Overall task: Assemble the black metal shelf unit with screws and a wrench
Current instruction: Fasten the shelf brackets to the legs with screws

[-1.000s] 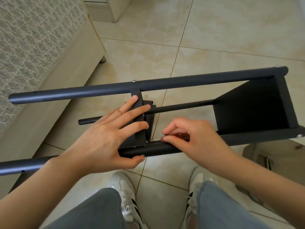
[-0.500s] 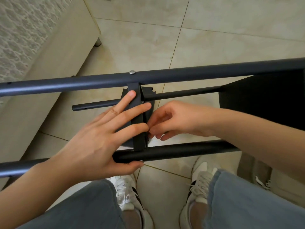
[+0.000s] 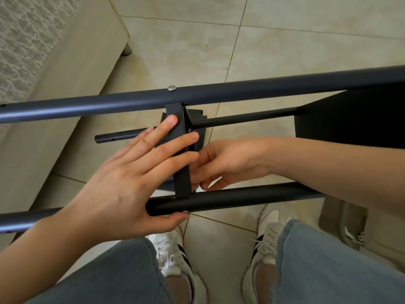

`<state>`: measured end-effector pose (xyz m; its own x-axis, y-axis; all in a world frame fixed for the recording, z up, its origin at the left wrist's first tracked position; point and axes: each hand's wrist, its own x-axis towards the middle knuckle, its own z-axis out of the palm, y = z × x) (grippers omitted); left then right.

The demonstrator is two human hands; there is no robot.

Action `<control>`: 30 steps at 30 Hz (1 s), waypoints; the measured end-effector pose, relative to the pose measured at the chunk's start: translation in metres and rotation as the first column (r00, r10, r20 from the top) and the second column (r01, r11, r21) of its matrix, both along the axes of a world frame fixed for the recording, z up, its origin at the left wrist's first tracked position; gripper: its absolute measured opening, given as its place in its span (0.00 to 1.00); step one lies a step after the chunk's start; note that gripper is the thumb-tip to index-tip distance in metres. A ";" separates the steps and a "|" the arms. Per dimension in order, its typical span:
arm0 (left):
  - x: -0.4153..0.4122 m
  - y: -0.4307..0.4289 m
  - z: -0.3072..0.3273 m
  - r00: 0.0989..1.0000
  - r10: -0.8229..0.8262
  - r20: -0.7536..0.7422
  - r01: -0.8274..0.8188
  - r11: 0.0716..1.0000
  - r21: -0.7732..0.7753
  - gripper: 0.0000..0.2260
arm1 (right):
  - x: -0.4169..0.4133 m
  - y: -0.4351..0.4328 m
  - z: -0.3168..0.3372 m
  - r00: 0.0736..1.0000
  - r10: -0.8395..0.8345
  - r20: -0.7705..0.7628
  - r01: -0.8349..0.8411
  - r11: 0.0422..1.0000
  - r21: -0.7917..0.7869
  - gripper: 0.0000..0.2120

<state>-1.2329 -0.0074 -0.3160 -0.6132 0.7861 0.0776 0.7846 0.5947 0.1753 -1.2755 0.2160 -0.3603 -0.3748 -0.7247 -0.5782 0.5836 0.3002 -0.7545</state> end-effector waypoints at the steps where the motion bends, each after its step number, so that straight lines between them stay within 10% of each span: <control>1: -0.001 0.000 0.000 1.000 -0.003 -0.003 0.003 1.000 -0.006 0.34 | 0.000 -0.001 -0.001 1.000 0.001 0.004 -0.001 1.000 0.003 0.07; 30: -0.001 0.002 0.003 1.000 0.005 0.013 -0.005 1.000 -0.010 0.31 | -0.008 -0.008 -0.003 0.993 0.121 -0.007 -0.120 0.991 0.059 0.05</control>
